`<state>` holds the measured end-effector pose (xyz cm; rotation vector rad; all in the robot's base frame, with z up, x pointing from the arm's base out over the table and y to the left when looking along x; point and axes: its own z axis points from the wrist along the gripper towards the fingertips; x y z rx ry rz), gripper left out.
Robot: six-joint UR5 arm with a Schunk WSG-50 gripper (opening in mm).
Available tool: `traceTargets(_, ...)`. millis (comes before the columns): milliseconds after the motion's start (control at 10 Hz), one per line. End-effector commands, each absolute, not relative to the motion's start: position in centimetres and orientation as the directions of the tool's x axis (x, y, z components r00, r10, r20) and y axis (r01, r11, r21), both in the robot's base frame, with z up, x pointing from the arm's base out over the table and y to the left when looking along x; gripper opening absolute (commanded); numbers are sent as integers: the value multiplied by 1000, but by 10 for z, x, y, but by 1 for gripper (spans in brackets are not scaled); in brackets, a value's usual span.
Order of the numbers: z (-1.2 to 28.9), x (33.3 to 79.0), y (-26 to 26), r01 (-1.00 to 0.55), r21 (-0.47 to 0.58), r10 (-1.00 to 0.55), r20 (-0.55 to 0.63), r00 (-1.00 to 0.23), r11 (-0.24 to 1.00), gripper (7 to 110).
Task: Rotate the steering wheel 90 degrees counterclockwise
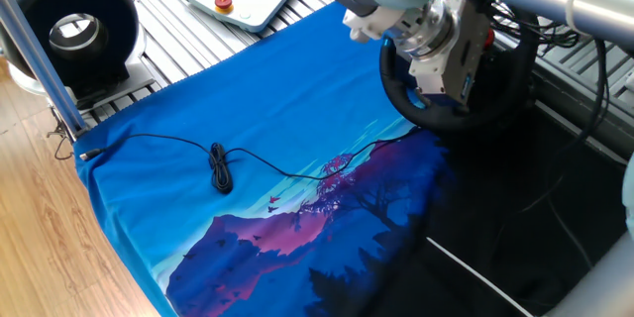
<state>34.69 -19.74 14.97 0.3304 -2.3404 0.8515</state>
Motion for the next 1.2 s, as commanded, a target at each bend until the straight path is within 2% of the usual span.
traceTargets(0, 151, 341, -206, -427, -520, -15, 621, -783, 740, 7)
traceTargets(600, 178, 351, -230, -468, -618, 17, 615, -789, 631, 7)
traceTargets(1100, 188, 370, -243, -469, -683, 11, 573, -820, 560, 7)
